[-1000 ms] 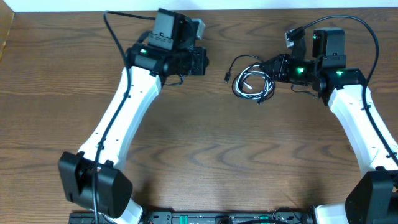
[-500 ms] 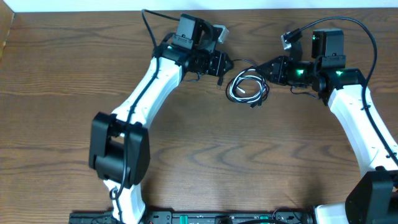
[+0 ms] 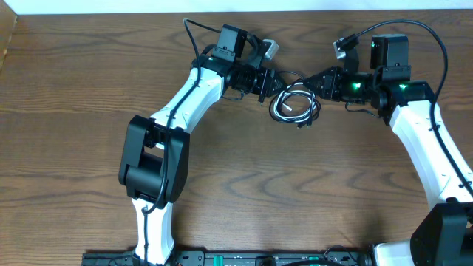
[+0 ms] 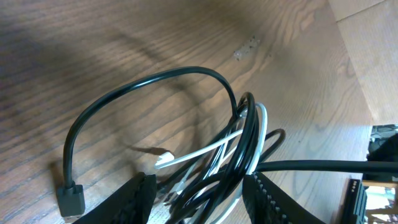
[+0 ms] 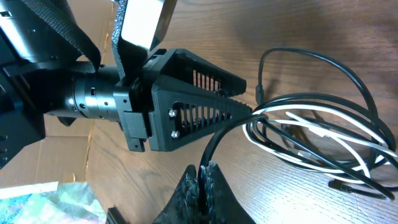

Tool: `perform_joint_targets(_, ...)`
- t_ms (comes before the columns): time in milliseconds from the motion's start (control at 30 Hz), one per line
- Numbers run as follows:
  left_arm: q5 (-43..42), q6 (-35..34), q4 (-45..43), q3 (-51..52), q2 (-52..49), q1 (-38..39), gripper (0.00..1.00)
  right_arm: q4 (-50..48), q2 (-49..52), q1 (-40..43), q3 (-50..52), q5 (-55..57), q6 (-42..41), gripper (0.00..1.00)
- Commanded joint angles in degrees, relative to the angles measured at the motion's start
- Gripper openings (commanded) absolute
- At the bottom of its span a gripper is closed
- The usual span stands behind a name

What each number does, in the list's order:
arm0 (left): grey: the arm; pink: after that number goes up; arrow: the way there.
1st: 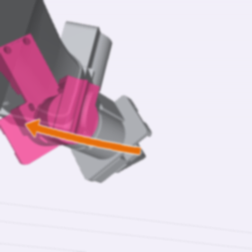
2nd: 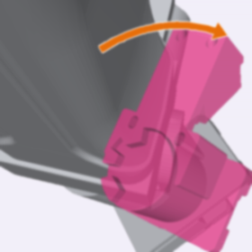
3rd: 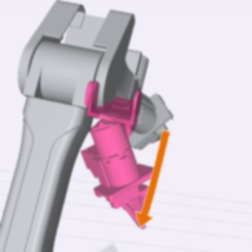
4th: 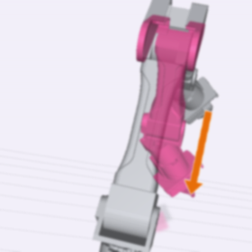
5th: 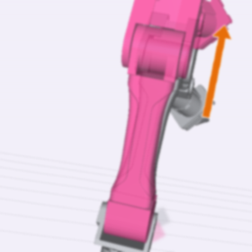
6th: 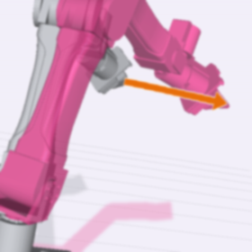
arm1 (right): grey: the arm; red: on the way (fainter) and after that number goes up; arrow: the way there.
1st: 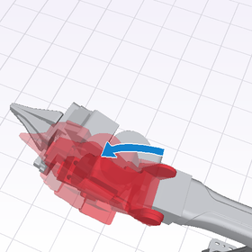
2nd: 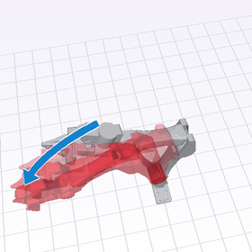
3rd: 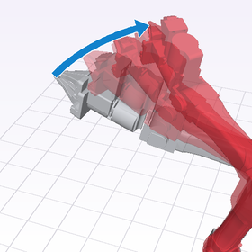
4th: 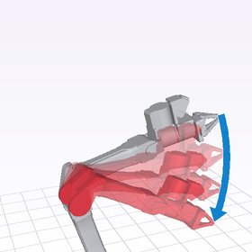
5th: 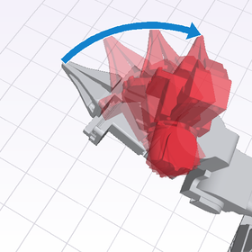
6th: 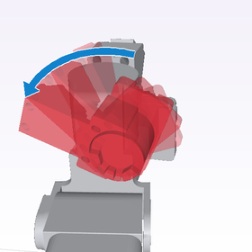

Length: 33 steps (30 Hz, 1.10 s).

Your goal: Untangle cables

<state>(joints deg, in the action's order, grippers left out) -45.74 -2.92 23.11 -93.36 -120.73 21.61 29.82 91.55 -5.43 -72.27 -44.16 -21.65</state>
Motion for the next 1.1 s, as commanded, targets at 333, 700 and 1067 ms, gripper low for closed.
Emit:
perform_joint_targets(333,-1.44,0.74,-0.07,-0.61,-3.58,2.99,0.48,-0.02,-0.96,-0.24,-0.92,-1.42,1.16,0.01)
perform_joint_targets(700,-1.18,0.76,-0.13,-0.61,-3.65,3.80,0.21,-0.02,-0.96,-0.24,-0.92,-1.01,1.16,0.01)
perform_joint_targets(1067,-1.70,0.74,3.54,-0.63,-0.26,0.85,0.15,6.51,-0.66,-0.17,-0.87,22.88,-2.10,0.01)
